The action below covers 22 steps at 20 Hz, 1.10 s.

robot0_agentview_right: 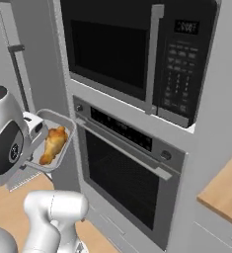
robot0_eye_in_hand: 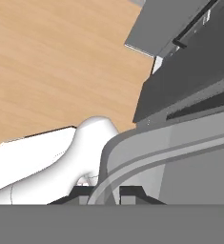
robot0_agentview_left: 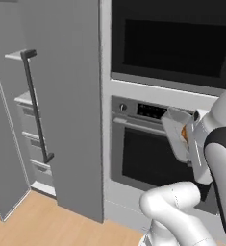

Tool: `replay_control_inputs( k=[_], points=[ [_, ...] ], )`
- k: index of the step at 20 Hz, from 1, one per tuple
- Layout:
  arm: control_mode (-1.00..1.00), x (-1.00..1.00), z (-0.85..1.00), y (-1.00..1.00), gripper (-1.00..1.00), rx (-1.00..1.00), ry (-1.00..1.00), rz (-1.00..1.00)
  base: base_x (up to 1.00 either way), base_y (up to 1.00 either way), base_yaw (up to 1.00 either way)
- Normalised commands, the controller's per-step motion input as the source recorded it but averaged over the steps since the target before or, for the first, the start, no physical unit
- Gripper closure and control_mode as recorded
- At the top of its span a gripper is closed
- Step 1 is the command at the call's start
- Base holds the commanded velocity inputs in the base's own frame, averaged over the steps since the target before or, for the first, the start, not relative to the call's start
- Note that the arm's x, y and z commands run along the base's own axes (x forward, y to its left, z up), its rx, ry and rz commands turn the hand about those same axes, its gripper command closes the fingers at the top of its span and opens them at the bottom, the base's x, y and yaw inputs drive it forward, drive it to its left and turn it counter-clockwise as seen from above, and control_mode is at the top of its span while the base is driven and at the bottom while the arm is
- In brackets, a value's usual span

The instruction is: Take the meat container that has the chicken drumstick and place it on the second highest rack of the freezer. Then take the vegetable container that has the potato and tomato and place it on the highest rack of the freezer.

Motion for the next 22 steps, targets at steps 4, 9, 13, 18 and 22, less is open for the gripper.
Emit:
replay_control_inputs(
  k=[4,9,13,18,22],
  points=[
    [1.0,0.0,0.0,0.0,1.0,0.0,0.0,0.0,0.67,1.0,0.03],
    [1.0,0.0,0.0,0.0,1.0,0.0,0.0,0.0,0.76,1.0,0.0],
    [1.0,0.0,0.0,0.0,1.0,0.0,0.0,0.0,0.57,1.0,-0.03],
    [1.0,0.0,0.0,0.0,1.0,0.0,0.0,0.0,0.3,0.97,-0.09],
    [1.0,0.0,0.0,0.0,1.0,0.0,0.0,0.0,0.36,0.78,-0.23]
  ],
)
